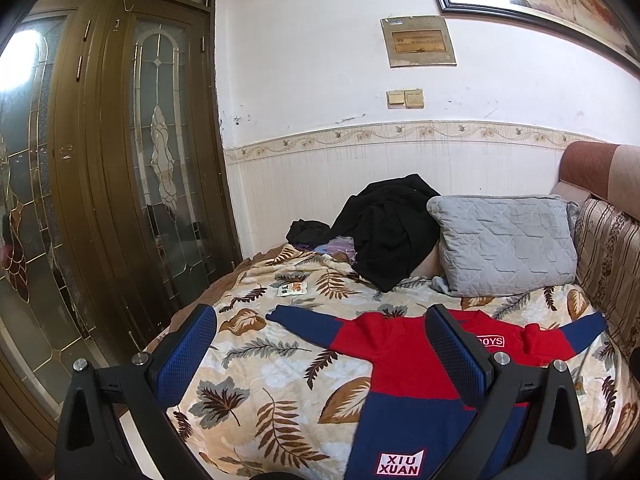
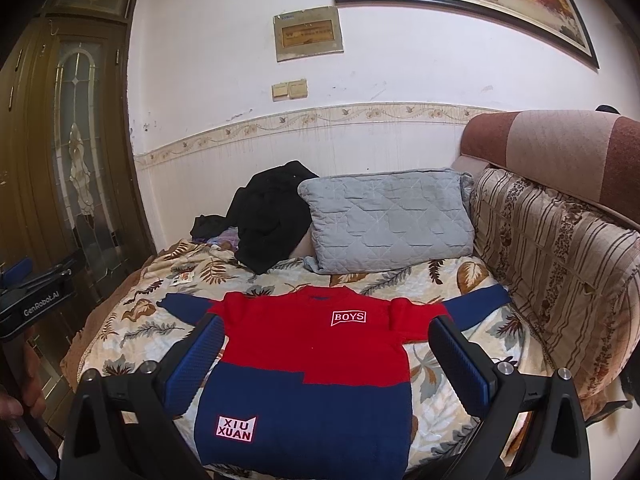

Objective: Fold small clothes

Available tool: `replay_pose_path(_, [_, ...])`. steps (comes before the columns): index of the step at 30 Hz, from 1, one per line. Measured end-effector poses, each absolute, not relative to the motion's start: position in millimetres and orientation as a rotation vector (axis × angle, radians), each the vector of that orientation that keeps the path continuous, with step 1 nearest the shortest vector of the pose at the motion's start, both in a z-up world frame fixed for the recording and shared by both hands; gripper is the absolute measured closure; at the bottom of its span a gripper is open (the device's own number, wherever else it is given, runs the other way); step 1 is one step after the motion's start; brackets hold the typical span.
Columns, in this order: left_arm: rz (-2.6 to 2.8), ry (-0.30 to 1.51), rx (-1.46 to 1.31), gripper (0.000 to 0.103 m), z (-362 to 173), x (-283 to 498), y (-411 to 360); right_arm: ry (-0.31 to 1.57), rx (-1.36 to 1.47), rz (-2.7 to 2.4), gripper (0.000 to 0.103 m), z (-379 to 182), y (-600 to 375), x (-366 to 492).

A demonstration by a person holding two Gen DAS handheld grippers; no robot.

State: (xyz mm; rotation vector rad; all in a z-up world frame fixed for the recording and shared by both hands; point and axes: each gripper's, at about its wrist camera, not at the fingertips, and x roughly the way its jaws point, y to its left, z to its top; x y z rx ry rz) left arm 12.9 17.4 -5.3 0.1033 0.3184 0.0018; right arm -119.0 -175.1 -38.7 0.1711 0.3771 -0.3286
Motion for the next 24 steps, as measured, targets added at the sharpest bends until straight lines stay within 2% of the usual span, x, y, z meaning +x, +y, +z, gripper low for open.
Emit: replay_pose_path(24, [-0.002, 0.369, 0.157, 0.000, -26.5, 48.4, -10.1, 0.420, 0.210, -0.336, 0.000, -55.9, -201.7, -95.9])
